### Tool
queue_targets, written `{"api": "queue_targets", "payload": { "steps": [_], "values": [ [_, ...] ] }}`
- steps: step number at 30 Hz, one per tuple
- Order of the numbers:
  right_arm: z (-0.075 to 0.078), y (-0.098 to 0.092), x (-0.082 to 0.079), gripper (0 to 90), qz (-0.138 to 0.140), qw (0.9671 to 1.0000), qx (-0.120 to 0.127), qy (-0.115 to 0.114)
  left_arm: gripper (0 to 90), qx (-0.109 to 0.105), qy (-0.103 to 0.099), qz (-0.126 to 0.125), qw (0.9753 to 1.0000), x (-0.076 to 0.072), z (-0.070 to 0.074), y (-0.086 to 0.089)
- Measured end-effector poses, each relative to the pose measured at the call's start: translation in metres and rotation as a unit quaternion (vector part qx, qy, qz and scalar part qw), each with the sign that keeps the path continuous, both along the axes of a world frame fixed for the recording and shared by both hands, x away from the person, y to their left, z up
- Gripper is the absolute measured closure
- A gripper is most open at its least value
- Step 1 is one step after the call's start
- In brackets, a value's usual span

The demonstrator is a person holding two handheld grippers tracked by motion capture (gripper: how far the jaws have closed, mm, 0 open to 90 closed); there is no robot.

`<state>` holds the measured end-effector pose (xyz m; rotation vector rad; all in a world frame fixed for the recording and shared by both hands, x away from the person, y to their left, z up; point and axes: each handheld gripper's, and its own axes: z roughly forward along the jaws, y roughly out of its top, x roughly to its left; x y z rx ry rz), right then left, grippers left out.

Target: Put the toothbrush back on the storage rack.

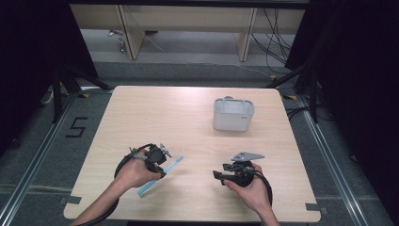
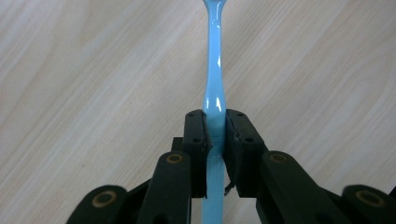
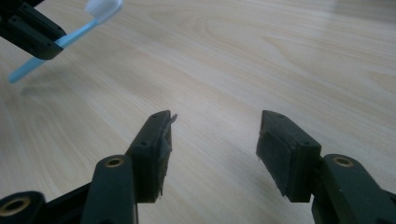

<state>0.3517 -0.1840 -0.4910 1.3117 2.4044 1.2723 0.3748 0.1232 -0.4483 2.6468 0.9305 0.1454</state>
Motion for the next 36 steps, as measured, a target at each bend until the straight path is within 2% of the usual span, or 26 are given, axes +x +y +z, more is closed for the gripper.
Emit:
{"api": "queue_targets", "payload": {
  "steps": [1, 4, 5, 6, 9, 10, 11, 14, 17, 18, 19, 21, 23, 25, 26, 27, 28, 29, 30, 31, 32, 33, 35, 36],
  "values": [
    [0.000, 0.000, 0.000, 45.4, 0.000, 1.0000, 0.000, 0.000, 78.7, -0.005, -0.006, -0.008, 0.9999, 0.000, 0.001, 0.001],
    [0.000, 0.002, 0.000, 46.8, 0.006, 0.9998, 0.020, 0.000, 78.7, -0.020, -0.016, -0.004, 0.9997, -0.001, 0.003, 0.001],
    [0.000, 0.003, 0.000, 47.2, 0.009, 0.9997, 0.021, -0.003, 78.7, -0.030, -0.025, -0.002, 0.9992, -0.002, 0.004, 0.002],
    [0.001, 0.002, 0.000, 47.6, 0.007, 0.9999, 0.011, -0.009, 78.7, -0.030, -0.025, -0.002, 0.9992, -0.002, 0.004, 0.002],
    [0.001, 0.004, 0.000, 48.7, 0.006, 0.9998, 0.014, -0.010, 78.7, -0.054, -0.041, 0.008, 0.9977, -0.002, 0.006, 0.003],
    [0.001, 0.007, -0.002, 49.9, 0.006, 0.9991, 0.041, 0.004, 78.7, -0.058, -0.048, 0.008, 0.9971, -0.003, 0.007, 0.004],
    [0.001, 0.007, -0.002, 49.9, 0.006, 0.9991, 0.041, 0.004, 78.7, -0.063, -0.053, 0.010, 0.9966, -0.003, 0.008, 0.004],
    [0.002, 0.008, -0.001, 51.8, 0.009, 0.9987, 0.049, -0.005, 78.7, -0.078, -0.064, 0.012, 0.9948, -0.003, 0.009, 0.004],
    [0.003, 0.008, -0.001, 52.7, 0.008, 0.9982, 0.058, -0.014, 78.7, -0.100, -0.078, 0.013, 0.9918, -0.004, 0.008, 0.004],
    [0.005, 0.008, -0.001, 53.0, 0.002, 0.9985, 0.051, -0.019, 78.7, -0.115, -0.088, 0.017, 0.9893, -0.004, 0.008, 0.003],
    [0.005, 0.009, -0.001, 53.4, 0.008, 0.9976, 0.067, -0.013, 78.7, -0.122, -0.093, 0.017, 0.9881, -0.005, 0.008, 0.003],
    [0.006, 0.009, -0.002, 54.0, 0.000, 0.9976, 0.067, -0.017, 78.7, -0.140, -0.097, 0.016, 0.9853, -0.004, 0.009, 0.004],
    [0.007, 0.011, -0.001, 54.6, -0.003, 0.9966, 0.081, -0.017, 78.7, -0.166, -0.108, 0.024, 0.9799, -0.005, 0.009, 0.004],
    [0.009, 0.012, -0.002, 55.2, -0.005, 0.9956, 0.092, -0.019, 78.7, -0.176, -0.118, 0.026, 0.9769, -0.004, 0.009, 0.005],
    [0.010, 0.014, -0.002, 55.5, -0.013, 0.9957, 0.089, -0.020, 78.7, -0.184, -0.125, 0.029, 0.9745, -0.005, 0.009, 0.005],
    [0.012, 0.014, 0.000, 56.2, -0.003, 0.9948, 0.097, -0.031, 78.7, -0.197, -0.134, 0.028, 0.9708, -0.005, 0.009, 0.006],
    [0.012, 0.014, 0.000, 56.2, -0.003, 0.9948, 0.097, -0.031, 78.7, -0.197, -0.134, 0.028, 0.9708, -0.005, 0.009, 0.006],
    [0.014, 0.015, -0.001, 56.6, -0.008, 0.9948, 0.096, -0.033, 78.7, -0.204, -0.144, 0.029, 0.9678, -0.006, 0.009, 0.006],
    [0.016, 0.017, -0.002, 56.9, -0.012, 0.9937, 0.109, -0.022, 78.7, -0.211, -0.150, 0.029, 0.9655, -0.006, 0.009, 0.006],
    [0.016, 0.017, 0.000, 57.4, -0.013, 0.9942, 0.102, -0.031, 78.7, -0.221, -0.156, 0.031, 0.9622, -0.007, 0.009, 0.005],
    [0.018, 0.018, 0.000, 58.7, -0.015, 0.9923, 0.115, -0.044, 78.7, -0.230, -0.167, 0.029, 0.9583, -0.008, 0.008, 0.003],
    [0.020, 0.019, 0.000, 59.2, -0.012, 0.9915, 0.122, -0.043, 78.7, -0.230, -0.167, 0.029, 0.9583, -0.008, 0.008, 0.003],
    [0.021, 0.020, -0.001, 59.6, -0.019, 0.9907, 0.128, -0.041, 78.7, -0.240, -0.176, 0.023, 0.9545, -0.009, 0.006, 0.001],
    [0.022, 0.021, 0.001, 60.4, -0.019, 0.9903, 0.127, -0.054, 78.6, -0.249, -0.177, 0.027, 0.9517, -0.009, 0.005, 0.000]
  ]
}}
